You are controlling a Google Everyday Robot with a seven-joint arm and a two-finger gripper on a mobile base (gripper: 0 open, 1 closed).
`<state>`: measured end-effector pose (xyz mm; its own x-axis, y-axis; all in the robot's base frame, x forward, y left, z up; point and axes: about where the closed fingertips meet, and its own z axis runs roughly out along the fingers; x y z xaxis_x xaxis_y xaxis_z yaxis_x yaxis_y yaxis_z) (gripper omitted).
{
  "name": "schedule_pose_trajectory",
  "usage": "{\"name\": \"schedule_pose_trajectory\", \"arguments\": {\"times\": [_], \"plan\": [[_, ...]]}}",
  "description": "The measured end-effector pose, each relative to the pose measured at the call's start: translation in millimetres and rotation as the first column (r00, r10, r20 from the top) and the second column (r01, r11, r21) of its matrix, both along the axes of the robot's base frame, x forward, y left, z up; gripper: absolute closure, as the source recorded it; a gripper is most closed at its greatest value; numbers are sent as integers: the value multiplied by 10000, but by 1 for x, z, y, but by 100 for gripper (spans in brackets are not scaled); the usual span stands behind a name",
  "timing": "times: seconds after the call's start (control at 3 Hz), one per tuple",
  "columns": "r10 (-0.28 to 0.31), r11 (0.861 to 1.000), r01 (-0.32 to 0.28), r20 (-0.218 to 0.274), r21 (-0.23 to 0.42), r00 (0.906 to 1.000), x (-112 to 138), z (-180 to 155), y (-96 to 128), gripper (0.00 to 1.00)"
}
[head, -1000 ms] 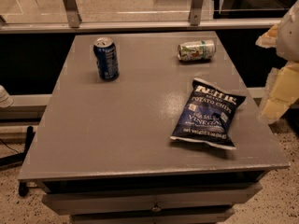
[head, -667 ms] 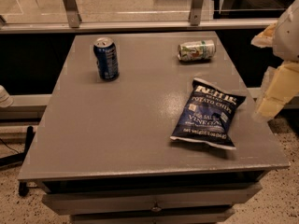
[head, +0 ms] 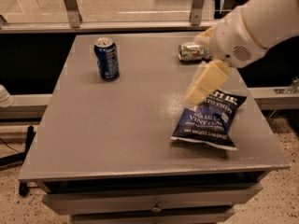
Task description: Knock pepsi can over
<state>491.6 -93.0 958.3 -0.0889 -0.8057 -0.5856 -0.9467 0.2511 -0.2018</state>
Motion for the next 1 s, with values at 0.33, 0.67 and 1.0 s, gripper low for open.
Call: {"name": "schedule_pose_trajectory", "arguments": {"times": [0.33, 0.67, 1.0], "plan": [[471, 9784, -574, 562, 1985, 9973, 28, 8, 78, 0], [80, 9700, -346, 1107, 2406, 9938, 42, 22, 87, 0], [79, 9701, -345, 1108, 2402, 9938, 42, 22, 87, 0]]}}
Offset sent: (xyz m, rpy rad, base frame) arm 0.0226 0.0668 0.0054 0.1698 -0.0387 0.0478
